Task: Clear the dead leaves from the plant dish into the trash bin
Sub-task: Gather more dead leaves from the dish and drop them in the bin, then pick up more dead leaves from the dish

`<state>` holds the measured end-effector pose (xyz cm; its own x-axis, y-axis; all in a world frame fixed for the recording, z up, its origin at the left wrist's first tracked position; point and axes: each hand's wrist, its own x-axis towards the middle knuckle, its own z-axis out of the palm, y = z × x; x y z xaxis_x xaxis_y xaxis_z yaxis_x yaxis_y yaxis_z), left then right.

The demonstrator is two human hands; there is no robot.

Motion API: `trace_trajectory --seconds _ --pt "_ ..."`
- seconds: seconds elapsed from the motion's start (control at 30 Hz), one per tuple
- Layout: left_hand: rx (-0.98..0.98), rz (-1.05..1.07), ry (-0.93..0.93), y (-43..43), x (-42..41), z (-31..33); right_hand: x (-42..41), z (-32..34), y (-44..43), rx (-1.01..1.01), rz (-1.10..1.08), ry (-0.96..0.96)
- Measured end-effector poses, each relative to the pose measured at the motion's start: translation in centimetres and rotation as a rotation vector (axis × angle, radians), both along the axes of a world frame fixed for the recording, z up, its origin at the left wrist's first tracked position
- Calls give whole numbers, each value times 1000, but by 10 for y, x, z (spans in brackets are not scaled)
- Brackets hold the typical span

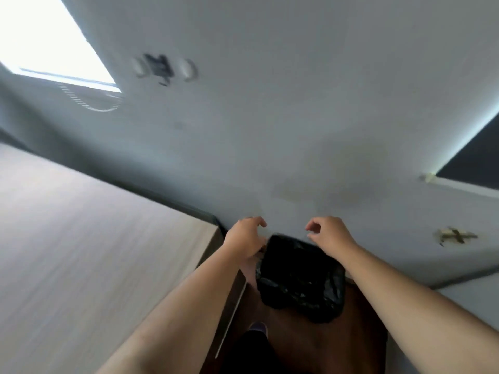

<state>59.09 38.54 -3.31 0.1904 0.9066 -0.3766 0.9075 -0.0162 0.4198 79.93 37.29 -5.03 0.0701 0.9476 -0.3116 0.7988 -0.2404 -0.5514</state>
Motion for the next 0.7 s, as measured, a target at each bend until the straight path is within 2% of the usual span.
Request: trace_trajectory --seconds 0.17,0.3,0.47,0.7 --pt "158 270 24 -64 -92 51 -98 46 -2 100 267 19" --pt "208 559 72 -142 -188 77 -213 77 -30 180 585 40" --pt "184 889 122 -255 -288 86 -336 95 -91 189 894 75" --pt "146 1174 128 -393 -394 73 -474 93 -186 200 1145 69"
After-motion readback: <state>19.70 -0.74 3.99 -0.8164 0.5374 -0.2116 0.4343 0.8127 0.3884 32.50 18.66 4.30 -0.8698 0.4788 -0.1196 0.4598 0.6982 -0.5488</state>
